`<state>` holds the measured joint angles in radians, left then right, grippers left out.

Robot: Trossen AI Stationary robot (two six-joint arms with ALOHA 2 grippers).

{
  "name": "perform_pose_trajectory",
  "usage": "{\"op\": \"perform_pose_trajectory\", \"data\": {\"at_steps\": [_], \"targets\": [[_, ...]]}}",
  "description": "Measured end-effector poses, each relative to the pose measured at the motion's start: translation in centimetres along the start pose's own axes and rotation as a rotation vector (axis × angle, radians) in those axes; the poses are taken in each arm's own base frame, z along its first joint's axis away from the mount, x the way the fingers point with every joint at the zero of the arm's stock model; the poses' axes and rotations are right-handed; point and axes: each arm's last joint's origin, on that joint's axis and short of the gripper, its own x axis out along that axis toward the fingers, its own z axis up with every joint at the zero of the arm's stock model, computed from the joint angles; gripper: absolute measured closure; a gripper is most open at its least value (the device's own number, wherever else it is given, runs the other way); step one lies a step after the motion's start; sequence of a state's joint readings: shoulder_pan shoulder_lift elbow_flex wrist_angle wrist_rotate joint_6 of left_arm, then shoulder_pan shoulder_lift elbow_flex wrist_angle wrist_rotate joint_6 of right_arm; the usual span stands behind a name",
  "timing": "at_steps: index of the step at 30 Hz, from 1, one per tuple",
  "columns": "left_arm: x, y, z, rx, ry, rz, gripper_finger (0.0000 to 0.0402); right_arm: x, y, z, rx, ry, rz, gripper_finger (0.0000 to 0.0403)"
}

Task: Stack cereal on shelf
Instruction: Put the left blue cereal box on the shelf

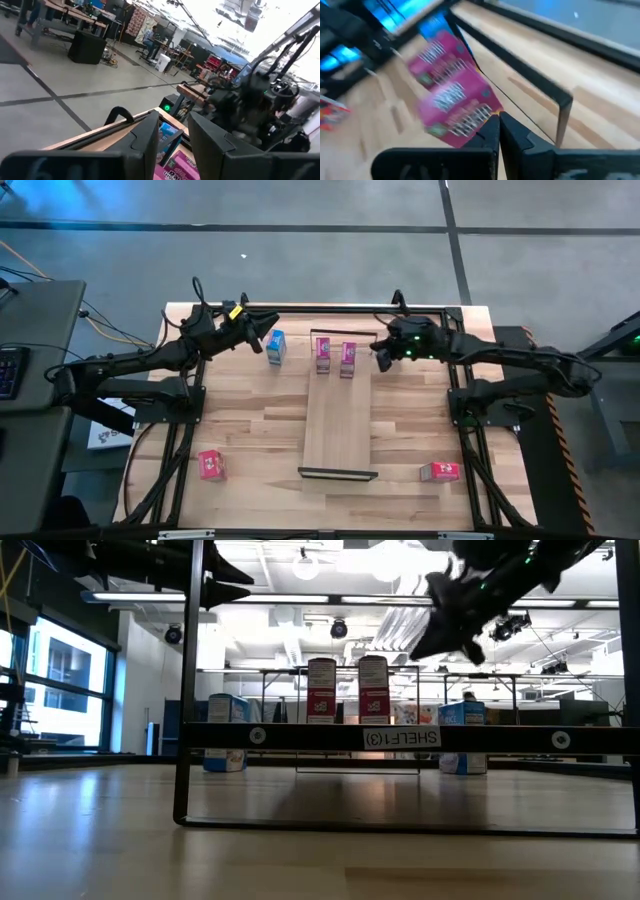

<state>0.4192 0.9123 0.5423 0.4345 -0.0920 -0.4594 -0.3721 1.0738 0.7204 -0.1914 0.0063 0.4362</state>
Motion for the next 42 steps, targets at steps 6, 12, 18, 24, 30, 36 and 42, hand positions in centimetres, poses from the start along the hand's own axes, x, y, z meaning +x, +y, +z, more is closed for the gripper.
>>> {"op": "perform_pose_trajectory", "data": {"at_steps": [6,12,18,24,30,36,42], "targets": [[0.2,0.7,1.1,0.052,0.200,0.152,0.0284,-2.3,0.1,1.0,0.006,-0.135,-0.042,0.0403],[0.7,1.4,2.8,0.092,0.491,0.349,0.0222,-2.6,-0.4,1.2,0.026,-0.154,-0.085,0.0403],[2.4,2.6,1.7,0.047,0.657,0.466,0.0158,-2.6,-0.9,1.3,0.037,-0.151,-0.111,0.0402],[4.3,3.7,-0.2,-0.011,0.714,0.518,0.0114,-2.6,-1.1,1.3,0.040,-0.149,-0.117,0.0402],[5.1,4.3,-1.4,-0.044,0.757,0.560,0.0105,-2.6,-1.2,1.0,0.041,-0.126,-0.138,0.0402],[6.0,4.6,-1.5,-0.011,0.808,0.647,0.0105,-2.6,-1.3,0.9,0.039,-0.117,-0.156,0.0402],[8.1,4.6,-1.1,-0.002,0.869,0.683,0.0105,-2.6,-1.3,0.9,0.038,-0.117,-0.159,0.0402]]}}
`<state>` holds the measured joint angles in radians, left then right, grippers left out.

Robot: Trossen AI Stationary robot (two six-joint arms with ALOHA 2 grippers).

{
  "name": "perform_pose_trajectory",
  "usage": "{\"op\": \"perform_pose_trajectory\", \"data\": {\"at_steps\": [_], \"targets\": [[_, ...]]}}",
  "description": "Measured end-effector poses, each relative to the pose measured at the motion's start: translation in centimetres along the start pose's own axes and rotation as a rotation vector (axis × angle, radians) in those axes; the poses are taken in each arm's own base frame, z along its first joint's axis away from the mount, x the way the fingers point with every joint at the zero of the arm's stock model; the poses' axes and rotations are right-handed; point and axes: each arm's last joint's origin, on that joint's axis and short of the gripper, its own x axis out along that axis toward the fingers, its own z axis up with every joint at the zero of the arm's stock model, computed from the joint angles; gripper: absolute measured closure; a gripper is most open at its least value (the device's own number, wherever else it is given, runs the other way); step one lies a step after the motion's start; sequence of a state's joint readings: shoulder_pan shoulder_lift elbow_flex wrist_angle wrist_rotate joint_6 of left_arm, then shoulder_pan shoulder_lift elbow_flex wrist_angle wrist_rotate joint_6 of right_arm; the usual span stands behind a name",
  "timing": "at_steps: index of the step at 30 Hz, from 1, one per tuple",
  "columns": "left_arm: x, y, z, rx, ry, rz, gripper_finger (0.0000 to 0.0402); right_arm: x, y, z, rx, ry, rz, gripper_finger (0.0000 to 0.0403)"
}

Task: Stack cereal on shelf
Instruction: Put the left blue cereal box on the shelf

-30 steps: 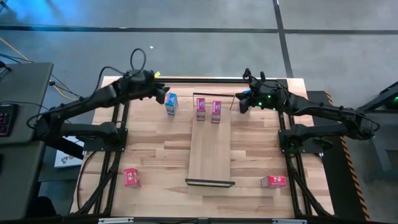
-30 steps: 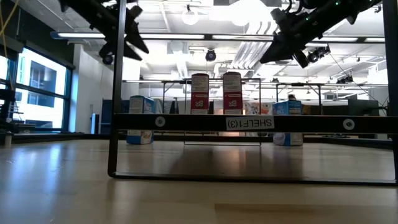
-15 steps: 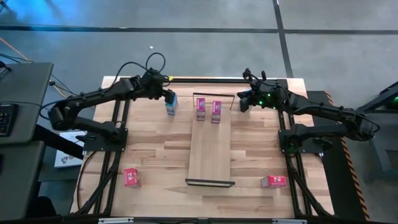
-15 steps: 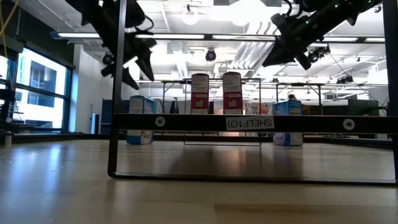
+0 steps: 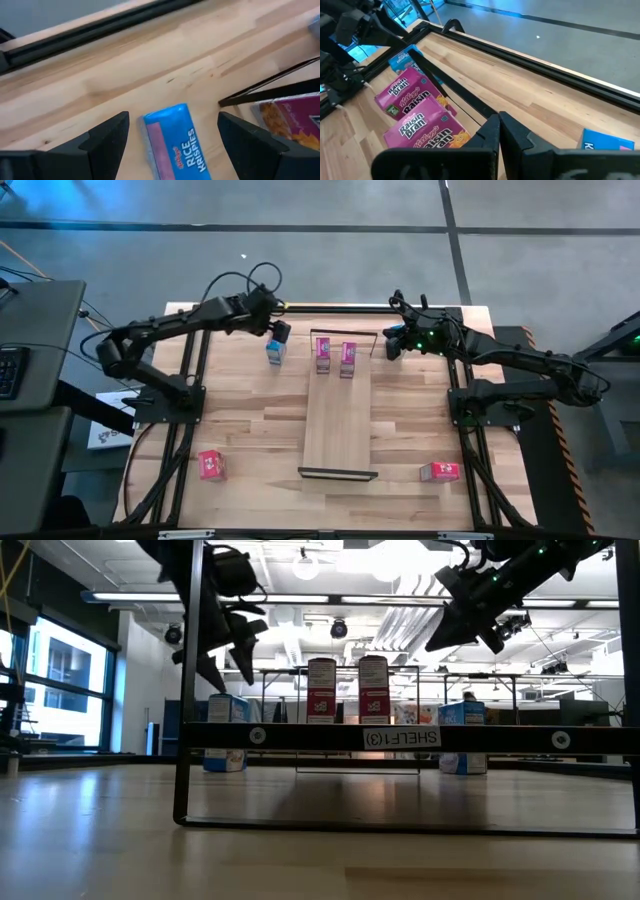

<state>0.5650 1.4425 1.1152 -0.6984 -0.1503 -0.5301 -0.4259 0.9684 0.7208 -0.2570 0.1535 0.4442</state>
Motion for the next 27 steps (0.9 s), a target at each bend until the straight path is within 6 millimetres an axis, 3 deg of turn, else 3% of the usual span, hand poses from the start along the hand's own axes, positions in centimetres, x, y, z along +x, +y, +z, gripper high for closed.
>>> {"op": "perform_pose_trajectory", "data": {"at_steps": [6,22,27], "targets": [[1.4,-0.2,-0.2,-0.008,0.092,0.082,0.0105,0.0,0.0,0.0,0.000,-0.001,-0.006,0.0402],[1.1,-1.3,0.4,-0.067,0.016,-0.028,0.0105,0.0,-0.1,0.0,-0.009,-0.012,-0.029,0.0402],[1.1,-0.9,-0.1,-0.037,0.055,0.037,0.0105,0.0,-0.1,0.0,-0.023,-0.012,-0.030,0.0402]]}}
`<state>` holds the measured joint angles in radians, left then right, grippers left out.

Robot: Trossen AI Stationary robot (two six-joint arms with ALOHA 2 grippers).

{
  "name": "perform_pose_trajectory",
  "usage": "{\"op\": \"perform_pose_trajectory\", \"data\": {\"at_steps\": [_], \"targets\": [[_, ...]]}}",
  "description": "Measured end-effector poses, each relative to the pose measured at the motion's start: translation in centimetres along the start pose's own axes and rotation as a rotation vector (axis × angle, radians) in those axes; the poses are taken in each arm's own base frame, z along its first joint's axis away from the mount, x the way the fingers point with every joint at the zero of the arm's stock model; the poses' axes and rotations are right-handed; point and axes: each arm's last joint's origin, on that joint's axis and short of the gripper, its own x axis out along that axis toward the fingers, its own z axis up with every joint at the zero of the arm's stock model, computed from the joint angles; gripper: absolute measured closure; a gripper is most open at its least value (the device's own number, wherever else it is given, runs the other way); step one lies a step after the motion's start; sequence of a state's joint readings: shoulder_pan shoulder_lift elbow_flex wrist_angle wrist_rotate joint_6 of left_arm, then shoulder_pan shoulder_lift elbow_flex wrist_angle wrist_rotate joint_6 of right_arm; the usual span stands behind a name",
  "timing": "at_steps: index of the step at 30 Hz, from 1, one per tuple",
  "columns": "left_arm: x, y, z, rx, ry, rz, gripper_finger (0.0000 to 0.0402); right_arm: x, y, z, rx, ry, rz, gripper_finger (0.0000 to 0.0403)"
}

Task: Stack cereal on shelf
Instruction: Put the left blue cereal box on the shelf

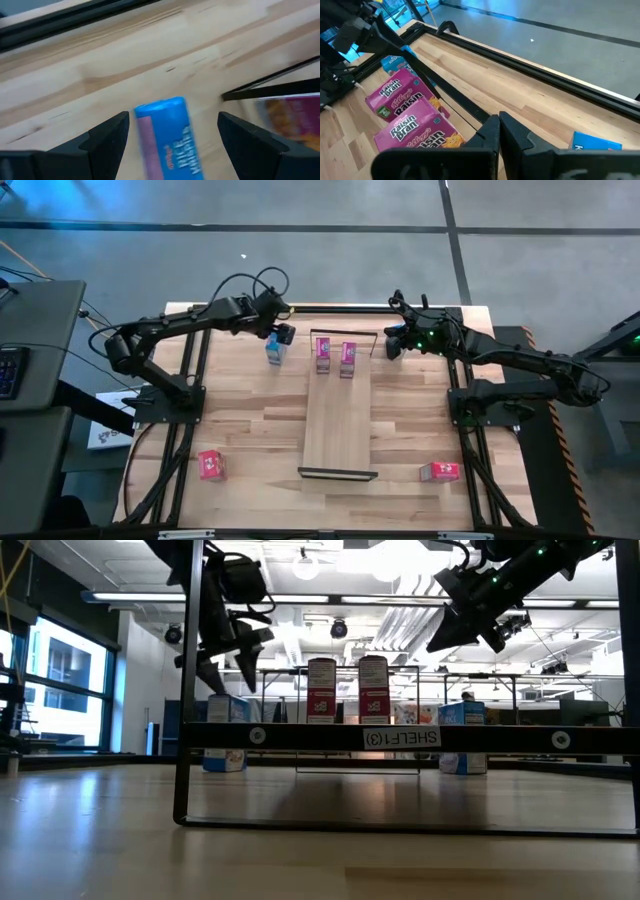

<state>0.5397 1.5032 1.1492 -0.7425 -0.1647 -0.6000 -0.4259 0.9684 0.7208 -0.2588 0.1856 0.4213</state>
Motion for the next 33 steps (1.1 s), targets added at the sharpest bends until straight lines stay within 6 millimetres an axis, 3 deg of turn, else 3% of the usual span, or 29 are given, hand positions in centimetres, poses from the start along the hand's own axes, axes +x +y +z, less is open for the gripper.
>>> {"op": "perform_pose_trajectory", "data": {"at_steps": [8,24,28,33], "targets": [[0.1,-0.2,-0.5,-0.012,0.020,0.008,0.0105,0.0,0.0,0.0,0.000,-0.003,-0.006,0.0402],[2.5,-1.3,-2.1,0.011,0.099,0.116,0.0110,0.0,0.0,0.0,0.006,-0.006,-0.013,0.0402],[2.5,-1.3,-2.1,-0.004,0.090,0.134,0.0138,0.0,-0.1,0.0,0.007,-0.009,-0.019,0.0402],[2.5,-1.3,-2.1,-0.020,0.086,0.136,0.0206,0.0,0.0,0.0,0.007,-0.009,-0.018,0.0402]]}}
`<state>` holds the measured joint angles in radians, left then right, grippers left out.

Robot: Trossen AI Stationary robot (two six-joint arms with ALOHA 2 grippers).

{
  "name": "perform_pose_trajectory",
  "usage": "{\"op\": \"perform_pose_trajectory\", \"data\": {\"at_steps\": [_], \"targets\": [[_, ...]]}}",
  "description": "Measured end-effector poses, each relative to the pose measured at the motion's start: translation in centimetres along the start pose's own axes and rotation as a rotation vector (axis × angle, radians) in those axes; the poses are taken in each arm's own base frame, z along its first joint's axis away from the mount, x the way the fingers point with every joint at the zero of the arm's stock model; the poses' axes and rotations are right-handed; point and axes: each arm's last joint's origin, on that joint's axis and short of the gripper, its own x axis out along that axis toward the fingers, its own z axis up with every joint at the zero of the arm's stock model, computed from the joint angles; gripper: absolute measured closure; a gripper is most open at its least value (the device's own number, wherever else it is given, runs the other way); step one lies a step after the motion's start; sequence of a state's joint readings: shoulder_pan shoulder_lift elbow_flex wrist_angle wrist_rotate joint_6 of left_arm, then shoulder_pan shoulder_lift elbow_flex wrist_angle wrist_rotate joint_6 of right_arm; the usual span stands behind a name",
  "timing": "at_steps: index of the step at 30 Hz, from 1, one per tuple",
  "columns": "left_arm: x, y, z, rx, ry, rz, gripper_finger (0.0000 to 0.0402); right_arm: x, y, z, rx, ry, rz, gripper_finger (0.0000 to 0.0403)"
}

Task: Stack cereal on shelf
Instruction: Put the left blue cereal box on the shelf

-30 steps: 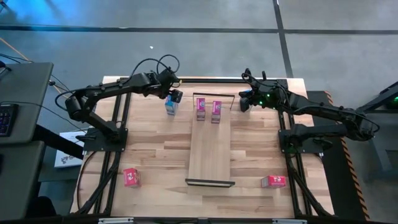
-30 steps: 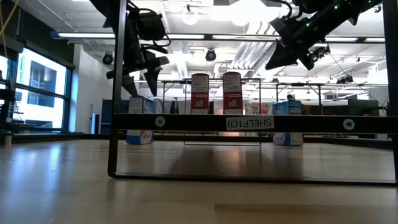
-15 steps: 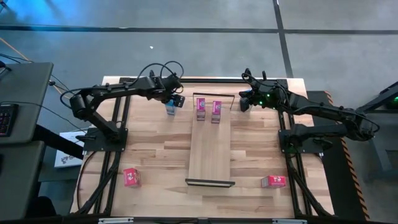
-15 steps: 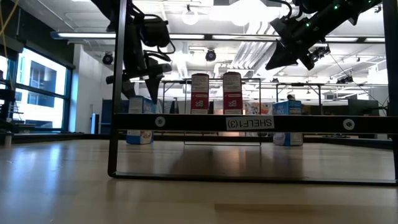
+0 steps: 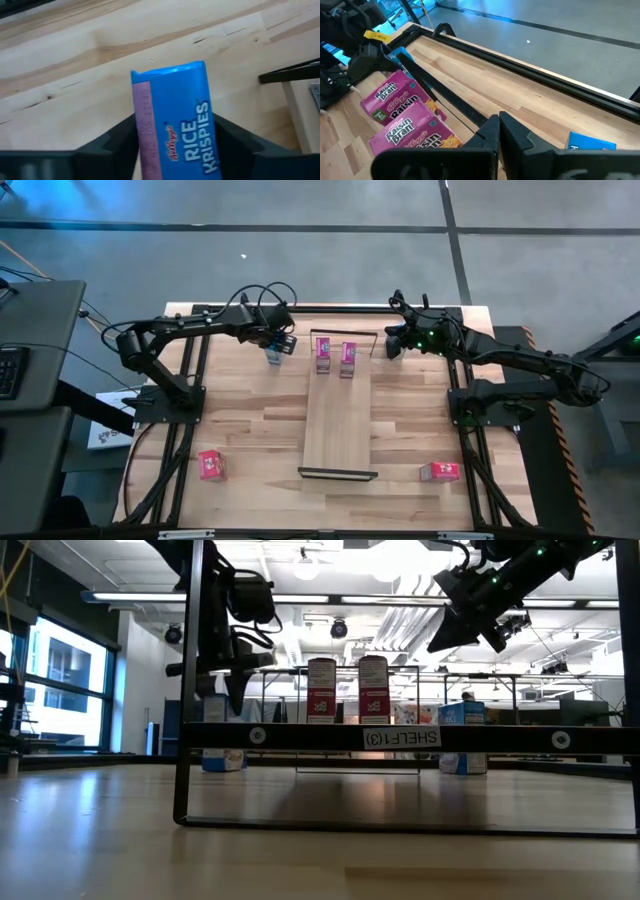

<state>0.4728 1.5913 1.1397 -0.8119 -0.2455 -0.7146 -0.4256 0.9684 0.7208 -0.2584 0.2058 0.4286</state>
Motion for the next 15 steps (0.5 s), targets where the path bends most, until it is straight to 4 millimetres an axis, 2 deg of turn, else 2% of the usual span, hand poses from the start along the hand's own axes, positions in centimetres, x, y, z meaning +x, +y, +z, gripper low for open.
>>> {"op": "perform_pose_trajectory", "data": {"at_steps": [4,7,10,15], "targets": [[-0.1,0.0,0.0,0.000,0.012,-0.019,0.0260,0.0,0.0,0.0,0.000,0.000,0.000,0.0402],[-1.1,0.3,-0.1,0.004,0.008,-0.053,0.0286,0.0,0.0,0.0,0.000,0.000,0.000,0.0402],[-3.2,1.1,-0.4,0.021,-0.001,-0.088,0.0298,0.0,0.0,0.0,0.000,0.000,0.001,0.0402],[-8.4,2.8,-2.5,0.169,0.009,-0.234,0.0300,0.0,0.0,0.0,0.060,0.001,0.005,0.0402]]}}
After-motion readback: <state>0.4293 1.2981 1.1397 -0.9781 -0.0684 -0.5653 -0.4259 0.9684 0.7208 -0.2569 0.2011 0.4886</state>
